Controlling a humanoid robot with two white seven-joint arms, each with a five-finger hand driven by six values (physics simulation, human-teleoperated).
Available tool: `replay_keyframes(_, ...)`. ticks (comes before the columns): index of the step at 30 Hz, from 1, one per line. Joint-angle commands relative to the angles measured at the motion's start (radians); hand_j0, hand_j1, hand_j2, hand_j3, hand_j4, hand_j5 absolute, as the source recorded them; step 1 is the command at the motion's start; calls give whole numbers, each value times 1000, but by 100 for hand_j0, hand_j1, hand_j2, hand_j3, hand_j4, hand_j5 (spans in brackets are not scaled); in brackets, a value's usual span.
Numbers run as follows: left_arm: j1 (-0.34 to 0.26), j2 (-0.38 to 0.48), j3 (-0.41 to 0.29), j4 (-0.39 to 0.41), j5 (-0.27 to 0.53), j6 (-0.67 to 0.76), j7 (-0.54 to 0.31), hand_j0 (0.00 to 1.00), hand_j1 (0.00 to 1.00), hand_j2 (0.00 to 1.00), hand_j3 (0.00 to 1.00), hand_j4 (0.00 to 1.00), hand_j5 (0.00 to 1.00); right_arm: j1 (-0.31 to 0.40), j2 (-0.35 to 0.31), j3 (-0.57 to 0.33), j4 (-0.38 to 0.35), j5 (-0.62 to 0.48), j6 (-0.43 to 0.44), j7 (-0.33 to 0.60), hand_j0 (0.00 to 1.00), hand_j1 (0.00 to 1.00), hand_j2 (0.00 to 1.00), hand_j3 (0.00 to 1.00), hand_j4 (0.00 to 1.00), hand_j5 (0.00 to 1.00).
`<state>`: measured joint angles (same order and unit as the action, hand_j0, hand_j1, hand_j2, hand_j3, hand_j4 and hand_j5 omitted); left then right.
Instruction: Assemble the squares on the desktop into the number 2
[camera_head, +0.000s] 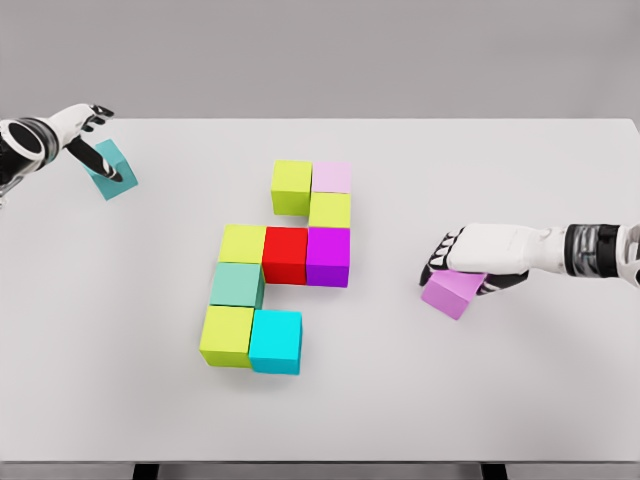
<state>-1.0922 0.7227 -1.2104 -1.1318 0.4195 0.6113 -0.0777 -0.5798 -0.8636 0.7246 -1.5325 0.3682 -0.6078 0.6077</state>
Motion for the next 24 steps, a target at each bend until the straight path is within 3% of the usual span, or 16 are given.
replay_keyframes(1, 0, -8, 0, 17, -7, 0, 1, 100, 100, 100, 100, 100, 100, 0, -3, -2, -1, 6, -3, 3, 54, 54, 54, 54, 54, 54)
replay_keyframes(5, 11, -9, 0, 49, -15, 0, -1, 100, 100, 100, 100, 100, 100, 0, -6, -5, -8, 5, -3, 3, 54, 54, 54, 54, 54, 54)
replay_keyframes(7, 23, -23, 0, 55, -67, 0, -2, 100, 100, 100, 100, 100, 100, 0, -8, -11, -17, 5, -3, 3, 54, 54, 54, 54, 54, 54)
replay_keyframes(16, 35, -45, 2, 90, -68, 0, -1, 100, 100, 100, 100, 100, 100, 8, -32, -34, -209, 1, -3, 3, 54, 54, 54, 54, 54, 54)
replay_keyframes(24, 38, -83, 2, 184, -73, 0, -1, 100, 100, 100, 100, 100, 100, -20, 3, 13, -227, 3, -3, 3, 54, 54, 54, 54, 54, 54)
